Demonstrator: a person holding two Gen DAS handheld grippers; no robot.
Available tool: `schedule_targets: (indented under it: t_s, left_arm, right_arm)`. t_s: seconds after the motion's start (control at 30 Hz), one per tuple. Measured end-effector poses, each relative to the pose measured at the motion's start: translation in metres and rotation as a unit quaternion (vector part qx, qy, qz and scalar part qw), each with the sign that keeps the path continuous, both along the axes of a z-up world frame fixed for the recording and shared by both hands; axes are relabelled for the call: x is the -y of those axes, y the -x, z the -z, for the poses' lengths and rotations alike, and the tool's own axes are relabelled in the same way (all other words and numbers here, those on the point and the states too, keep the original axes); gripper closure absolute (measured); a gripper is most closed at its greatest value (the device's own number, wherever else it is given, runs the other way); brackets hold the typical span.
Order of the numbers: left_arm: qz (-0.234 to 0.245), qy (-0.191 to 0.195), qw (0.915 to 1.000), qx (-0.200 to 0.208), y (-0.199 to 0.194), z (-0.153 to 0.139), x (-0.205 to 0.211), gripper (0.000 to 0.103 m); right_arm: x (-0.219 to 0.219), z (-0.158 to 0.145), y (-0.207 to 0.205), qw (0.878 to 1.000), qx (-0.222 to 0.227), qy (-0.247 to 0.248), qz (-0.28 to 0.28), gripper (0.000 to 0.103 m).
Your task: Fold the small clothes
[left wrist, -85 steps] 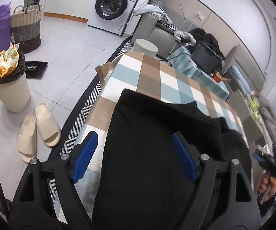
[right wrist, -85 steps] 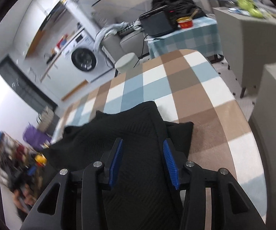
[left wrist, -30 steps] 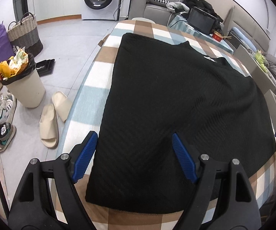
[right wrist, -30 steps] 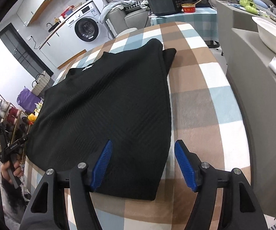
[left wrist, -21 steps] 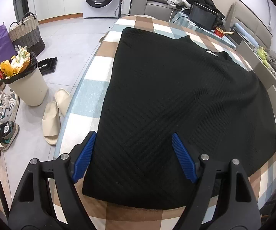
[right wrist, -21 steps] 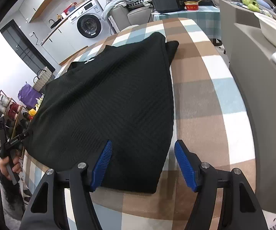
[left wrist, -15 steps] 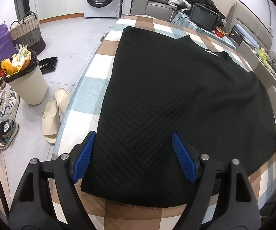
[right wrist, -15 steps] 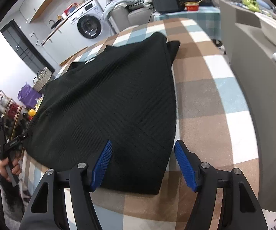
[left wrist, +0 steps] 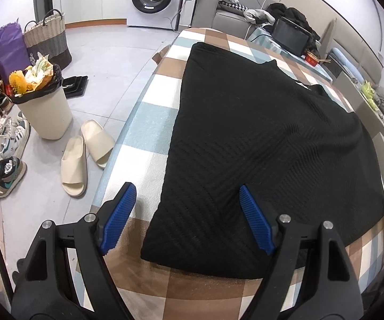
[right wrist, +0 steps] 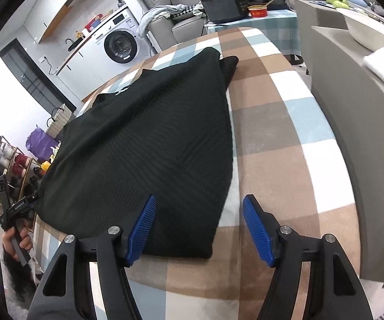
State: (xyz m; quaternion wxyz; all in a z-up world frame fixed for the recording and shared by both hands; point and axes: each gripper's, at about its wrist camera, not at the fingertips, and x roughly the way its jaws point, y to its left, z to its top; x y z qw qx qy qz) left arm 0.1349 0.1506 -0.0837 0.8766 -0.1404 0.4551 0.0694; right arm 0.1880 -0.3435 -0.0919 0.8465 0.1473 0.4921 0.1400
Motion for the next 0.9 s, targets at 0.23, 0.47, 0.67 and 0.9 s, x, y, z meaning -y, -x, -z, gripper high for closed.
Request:
schedule_targets:
  t_s: [0.23, 0.47, 0.67, 0.9]
  left_arm:
    - [0.012, -0.003, 0.9999, -0.002, 0.005, 0.000, 0.001, 0.025]
    - [0.010, 0.010, 0.9999, 0.003, 0.005, 0.003, 0.000, 0.026]
    - [0.009, -0.004, 0.9999, 0.004, 0.003, -0.004, 0.002, 0.026]
    - [0.015, 0.006, 0.9998, 0.009, -0.004, -0.002, 0.000, 0.026]
  right_arm:
    - [-0.007, 0.002, -0.015, 1.000, 0.005, -0.019, -0.009, 0.034]
    - [-0.012, -0.003, -0.019, 0.999, 0.037, -0.017, -0.021, 0.094]
    - [-0.026, -0.045, 0.032, 0.988, 0.135, 0.020, -0.077, 0.096]
    - [-0.012, -0.015, 0.017, 0.998, 0.035, 0.010, -0.041, 0.083]
